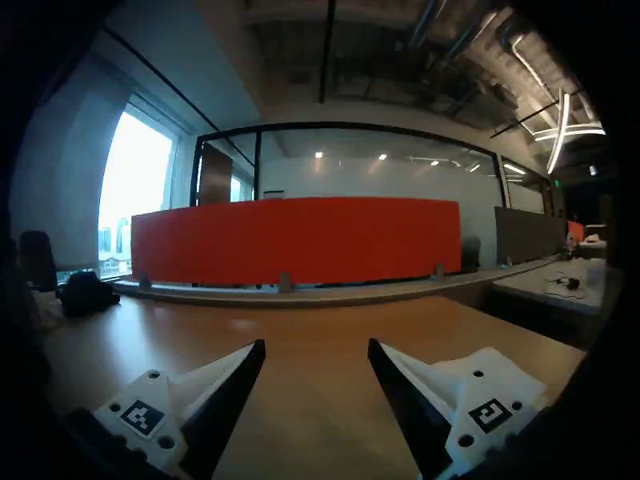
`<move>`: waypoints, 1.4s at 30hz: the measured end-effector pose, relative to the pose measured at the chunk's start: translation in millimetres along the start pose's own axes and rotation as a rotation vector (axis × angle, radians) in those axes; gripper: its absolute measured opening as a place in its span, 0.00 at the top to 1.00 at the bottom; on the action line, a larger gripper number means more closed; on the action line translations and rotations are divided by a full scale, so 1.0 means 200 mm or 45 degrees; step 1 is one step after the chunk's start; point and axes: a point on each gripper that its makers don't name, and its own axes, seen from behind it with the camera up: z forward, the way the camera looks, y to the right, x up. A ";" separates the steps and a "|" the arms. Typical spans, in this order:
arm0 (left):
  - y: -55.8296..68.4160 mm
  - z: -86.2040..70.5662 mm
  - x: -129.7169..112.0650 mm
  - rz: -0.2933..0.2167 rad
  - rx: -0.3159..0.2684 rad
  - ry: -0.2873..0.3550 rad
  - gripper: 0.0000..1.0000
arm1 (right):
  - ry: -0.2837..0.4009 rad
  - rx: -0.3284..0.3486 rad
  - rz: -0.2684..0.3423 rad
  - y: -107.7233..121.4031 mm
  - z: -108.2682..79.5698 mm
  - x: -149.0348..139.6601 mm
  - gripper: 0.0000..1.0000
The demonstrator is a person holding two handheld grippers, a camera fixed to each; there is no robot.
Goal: Fold towel
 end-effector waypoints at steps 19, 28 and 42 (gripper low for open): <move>0.00 0.00 0.00 0.000 0.000 0.000 0.04 | -0.003 0.013 -0.035 -0.04 0.00 -0.01 0.01; -0.01 0.00 0.00 0.000 0.000 0.000 0.04 | -0.003 0.016 -0.034 -0.04 0.00 -0.01 0.00; -0.01 0.00 0.00 0.000 0.000 0.000 0.04 | -0.004 0.016 -0.033 -0.04 0.00 -0.01 0.00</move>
